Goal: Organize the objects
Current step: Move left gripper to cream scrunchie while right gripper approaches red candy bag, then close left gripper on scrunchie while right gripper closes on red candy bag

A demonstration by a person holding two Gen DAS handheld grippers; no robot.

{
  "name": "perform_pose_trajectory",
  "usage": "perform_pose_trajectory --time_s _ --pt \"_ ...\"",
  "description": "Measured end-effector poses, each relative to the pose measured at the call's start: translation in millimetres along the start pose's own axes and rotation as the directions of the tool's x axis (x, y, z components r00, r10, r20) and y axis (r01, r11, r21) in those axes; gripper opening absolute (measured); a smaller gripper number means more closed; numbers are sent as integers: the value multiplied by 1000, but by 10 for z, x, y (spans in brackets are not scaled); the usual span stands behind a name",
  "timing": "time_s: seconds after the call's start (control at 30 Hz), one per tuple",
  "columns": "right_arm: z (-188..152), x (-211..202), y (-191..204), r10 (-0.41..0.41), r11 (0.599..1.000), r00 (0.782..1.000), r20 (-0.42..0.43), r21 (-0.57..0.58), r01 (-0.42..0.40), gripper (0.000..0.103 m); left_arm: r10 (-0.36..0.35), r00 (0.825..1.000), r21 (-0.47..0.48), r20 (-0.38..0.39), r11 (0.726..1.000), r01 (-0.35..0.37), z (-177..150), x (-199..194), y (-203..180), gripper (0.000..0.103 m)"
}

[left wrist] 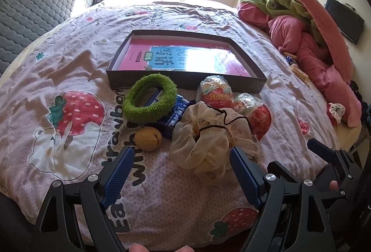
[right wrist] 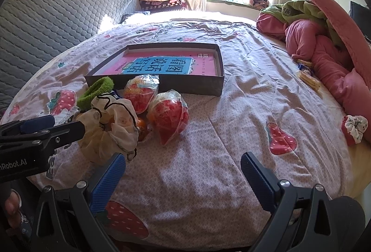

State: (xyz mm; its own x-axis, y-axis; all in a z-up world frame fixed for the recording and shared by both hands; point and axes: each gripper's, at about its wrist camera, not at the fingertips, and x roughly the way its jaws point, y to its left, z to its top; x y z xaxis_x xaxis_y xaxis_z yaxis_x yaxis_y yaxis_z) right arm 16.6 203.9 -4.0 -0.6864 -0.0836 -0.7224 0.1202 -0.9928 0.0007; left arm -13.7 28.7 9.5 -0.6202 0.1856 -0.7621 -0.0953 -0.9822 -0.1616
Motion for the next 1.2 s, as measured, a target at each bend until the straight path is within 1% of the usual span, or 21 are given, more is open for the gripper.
perform_pose_trajectory --time_s 0.17,0.33,0.43,0.53,0.67,0.83,0.97,1.0,1.03,1.1,1.17,1.2 --pt "30 73 -3 17 1000 1000 -4 -6 -17 100 4 1000 -1 -15 1000 -4 19 120 5 85" --pt "87 207 -23 31 1000 999 -27 -3 -31 100 16 999 -8 -38 1000 -16 43 248 47 85" --pt "127 267 -60 31 999 999 -36 6 -31 100 -8 999 -36 -43 999 7 52 278 102 85" --pt "177 323 -75 40 999 998 -47 4 -39 100 -19 999 -49 -40 999 17 63 286 137 85" --pt "236 375 -58 36 999 998 -50 -22 -37 100 -23 998 -59 -60 998 19 68 328 178 84" --pt "283 439 -4 32 997 998 -57 -75 -37 100 -52 993 -39 -106 998 48 51 411 144 65" --pt "322 506 5 33 994 997 -69 -97 -40 100 -67 990 -28 -121 998 64 33 431 114 57" --pt "334 528 3 37 994 997 -73 -99 -44 100 -74 990 -29 -123 997 71 33 432 110 50" --pt "344 546 -2 41 994 996 -75 -96 -48 100 -86 988 -31 -127 996 83 37 435 110 41" --pt "365 581 -10 45 994 995 -85 -94 -53 99 -106 985 -31 -134 994 102 46 434 103 33" --pt "388 615 -15 53 994 994 -92 -94 -61 96 -102 986 -20 -132 995 101 49 427 80 30" --pt "404 636 -19 58 994 994 -97 -88 -66 94 -108 985 -16 -133 994 107 46 423 68 27"
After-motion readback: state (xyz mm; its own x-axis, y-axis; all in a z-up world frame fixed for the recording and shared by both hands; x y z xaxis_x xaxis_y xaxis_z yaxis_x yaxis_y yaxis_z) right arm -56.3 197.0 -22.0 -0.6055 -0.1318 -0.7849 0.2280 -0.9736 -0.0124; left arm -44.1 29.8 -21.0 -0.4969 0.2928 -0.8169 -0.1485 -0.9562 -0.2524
